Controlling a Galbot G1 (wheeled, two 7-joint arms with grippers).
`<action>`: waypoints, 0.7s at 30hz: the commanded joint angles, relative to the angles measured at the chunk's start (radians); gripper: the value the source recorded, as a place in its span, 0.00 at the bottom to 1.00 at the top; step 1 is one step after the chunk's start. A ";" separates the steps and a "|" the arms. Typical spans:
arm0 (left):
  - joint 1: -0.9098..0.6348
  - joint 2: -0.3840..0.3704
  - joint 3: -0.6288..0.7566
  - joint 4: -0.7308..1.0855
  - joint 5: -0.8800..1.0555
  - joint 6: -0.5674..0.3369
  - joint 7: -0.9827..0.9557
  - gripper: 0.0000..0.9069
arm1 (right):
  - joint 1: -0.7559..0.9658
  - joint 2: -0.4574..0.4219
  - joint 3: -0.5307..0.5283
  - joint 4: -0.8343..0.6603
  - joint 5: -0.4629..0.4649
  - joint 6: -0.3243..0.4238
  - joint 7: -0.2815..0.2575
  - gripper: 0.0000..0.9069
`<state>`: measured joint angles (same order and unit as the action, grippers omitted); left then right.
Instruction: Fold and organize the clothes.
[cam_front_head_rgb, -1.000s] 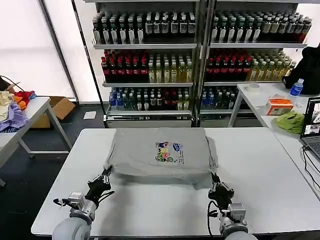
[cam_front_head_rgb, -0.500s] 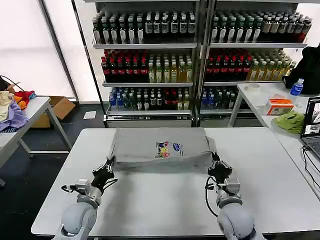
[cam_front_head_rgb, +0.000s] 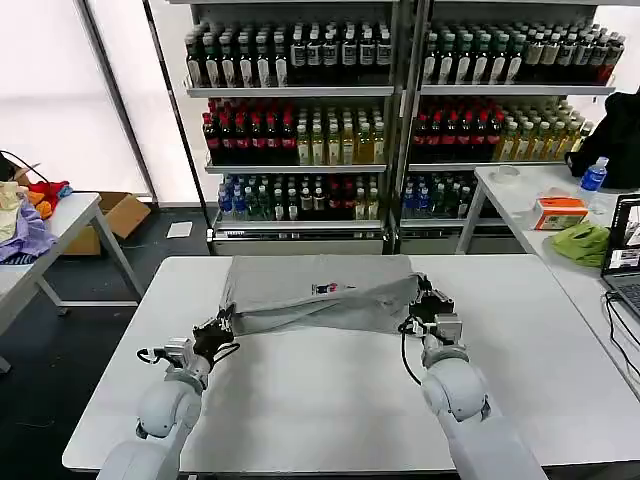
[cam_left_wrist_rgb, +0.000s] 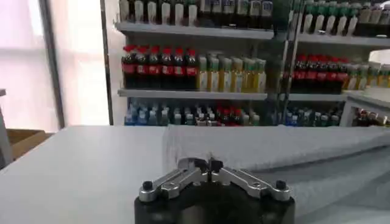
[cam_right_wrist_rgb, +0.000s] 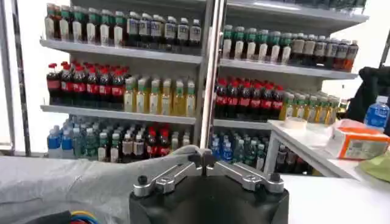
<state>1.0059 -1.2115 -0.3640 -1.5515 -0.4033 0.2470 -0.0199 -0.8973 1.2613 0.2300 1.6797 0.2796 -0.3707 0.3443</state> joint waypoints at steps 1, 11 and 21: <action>-0.093 0.017 0.055 0.101 -0.002 -0.009 -0.002 0.00 | 0.065 0.004 -0.021 -0.081 -0.002 -0.018 0.000 0.00; -0.250 0.088 0.154 0.209 -0.010 -0.038 -0.001 0.00 | 0.104 0.025 -0.014 -0.136 0.012 -0.009 -0.002 0.00; -0.293 0.100 0.185 0.255 -0.006 -0.046 0.003 0.00 | 0.124 0.044 -0.029 -0.186 0.008 -0.027 -0.006 0.00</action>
<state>0.7639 -1.1255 -0.2072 -1.3453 -0.4102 0.2062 -0.0166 -0.7812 1.3070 0.1986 1.5166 0.2877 -0.3955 0.3379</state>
